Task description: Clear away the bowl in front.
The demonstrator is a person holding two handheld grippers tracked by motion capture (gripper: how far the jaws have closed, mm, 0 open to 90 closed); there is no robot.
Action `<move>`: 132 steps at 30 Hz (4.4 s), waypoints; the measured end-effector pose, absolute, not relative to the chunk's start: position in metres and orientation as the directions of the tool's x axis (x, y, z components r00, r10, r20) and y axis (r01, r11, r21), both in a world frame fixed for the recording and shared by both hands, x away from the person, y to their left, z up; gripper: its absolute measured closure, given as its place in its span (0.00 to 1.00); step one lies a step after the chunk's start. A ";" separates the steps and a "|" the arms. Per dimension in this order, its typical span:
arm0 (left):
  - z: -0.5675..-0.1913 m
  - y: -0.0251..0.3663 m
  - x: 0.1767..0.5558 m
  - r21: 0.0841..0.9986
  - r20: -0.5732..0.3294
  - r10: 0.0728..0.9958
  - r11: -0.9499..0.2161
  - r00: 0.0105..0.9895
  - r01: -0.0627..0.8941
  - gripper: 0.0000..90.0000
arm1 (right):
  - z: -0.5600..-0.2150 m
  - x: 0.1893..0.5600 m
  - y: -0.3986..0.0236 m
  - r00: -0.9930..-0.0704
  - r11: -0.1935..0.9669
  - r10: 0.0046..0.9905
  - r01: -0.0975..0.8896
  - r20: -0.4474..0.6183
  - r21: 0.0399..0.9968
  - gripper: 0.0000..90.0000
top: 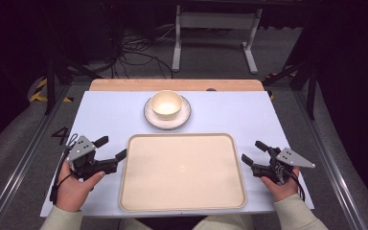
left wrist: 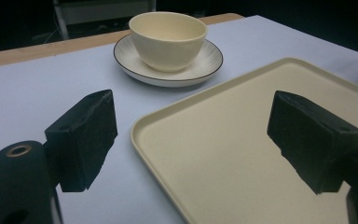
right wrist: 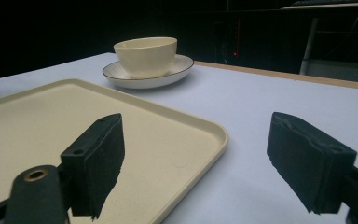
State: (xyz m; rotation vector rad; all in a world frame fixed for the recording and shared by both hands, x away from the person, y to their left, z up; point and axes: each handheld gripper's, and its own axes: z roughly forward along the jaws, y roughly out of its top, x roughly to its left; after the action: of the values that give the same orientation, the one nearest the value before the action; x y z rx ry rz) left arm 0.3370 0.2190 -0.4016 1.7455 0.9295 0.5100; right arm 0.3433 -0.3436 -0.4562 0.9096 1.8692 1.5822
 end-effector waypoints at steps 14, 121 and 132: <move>-0.380 0.204 0.368 0.920 -0.098 0.770 -0.172 0.630 0.353 0.18 | -0.456 0.343 -0.344 -0.637 0.089 0.770 0.153 0.030 0.984 0.21; -0.381 0.119 0.562 0.777 -0.164 0.857 -0.193 0.488 0.600 0.26 | -0.457 0.342 -0.345 -0.634 0.079 0.773 0.147 0.033 0.986 0.14; -0.398 0.109 0.570 0.754 -0.168 0.859 -0.204 0.484 0.624 0.28 | -0.457 0.342 -0.345 -0.634 0.079 0.773 0.141 0.028 0.987 0.15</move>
State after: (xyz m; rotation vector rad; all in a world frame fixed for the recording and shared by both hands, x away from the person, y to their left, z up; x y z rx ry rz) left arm 0.5704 0.1092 -0.3976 1.9262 1.2297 0.3693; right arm 0.3415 -0.3448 -0.4568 0.9012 1.8462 1.5936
